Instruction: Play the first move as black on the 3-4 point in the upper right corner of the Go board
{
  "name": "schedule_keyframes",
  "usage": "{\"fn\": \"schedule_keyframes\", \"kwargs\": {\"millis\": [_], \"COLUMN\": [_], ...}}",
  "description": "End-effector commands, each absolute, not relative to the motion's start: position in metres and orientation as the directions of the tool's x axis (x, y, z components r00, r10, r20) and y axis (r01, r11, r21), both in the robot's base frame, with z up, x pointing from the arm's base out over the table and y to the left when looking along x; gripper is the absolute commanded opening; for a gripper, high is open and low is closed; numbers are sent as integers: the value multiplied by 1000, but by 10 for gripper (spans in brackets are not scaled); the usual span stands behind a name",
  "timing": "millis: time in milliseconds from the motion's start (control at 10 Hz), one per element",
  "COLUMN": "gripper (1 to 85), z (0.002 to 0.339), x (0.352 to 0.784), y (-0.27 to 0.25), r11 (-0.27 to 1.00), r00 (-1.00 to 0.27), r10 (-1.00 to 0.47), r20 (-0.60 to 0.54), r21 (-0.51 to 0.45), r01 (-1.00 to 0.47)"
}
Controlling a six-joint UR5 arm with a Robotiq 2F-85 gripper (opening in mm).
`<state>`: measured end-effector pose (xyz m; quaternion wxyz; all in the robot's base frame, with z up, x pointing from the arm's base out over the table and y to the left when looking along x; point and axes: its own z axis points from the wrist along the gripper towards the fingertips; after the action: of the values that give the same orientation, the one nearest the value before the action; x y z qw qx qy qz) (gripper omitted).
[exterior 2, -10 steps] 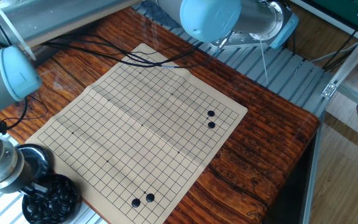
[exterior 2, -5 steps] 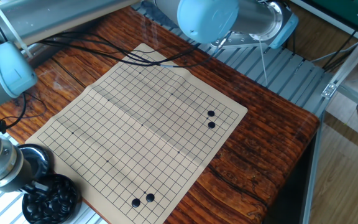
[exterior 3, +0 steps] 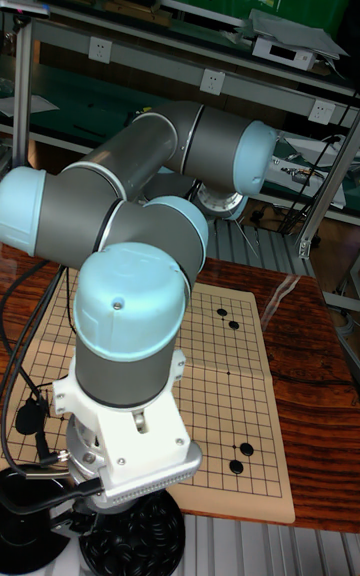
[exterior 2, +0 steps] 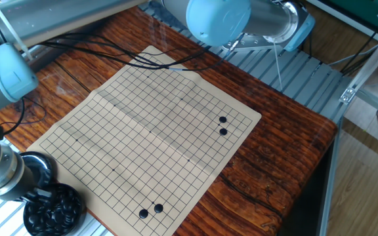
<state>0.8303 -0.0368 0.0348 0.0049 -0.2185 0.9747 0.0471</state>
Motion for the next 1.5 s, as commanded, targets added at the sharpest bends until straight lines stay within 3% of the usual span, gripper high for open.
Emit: {"fn": "schedule_keyframes", "kwargs": {"millis": [0,1400], "gripper": [307,300], "z": [36,24], "x": [831,808], "y": [-38,-26], "r11": [893,814], "r00": [-897,-834], "r10": [-441,-551], "r20": [-37,-7], "r21": [81,216], "r01": [-442,-539]}}
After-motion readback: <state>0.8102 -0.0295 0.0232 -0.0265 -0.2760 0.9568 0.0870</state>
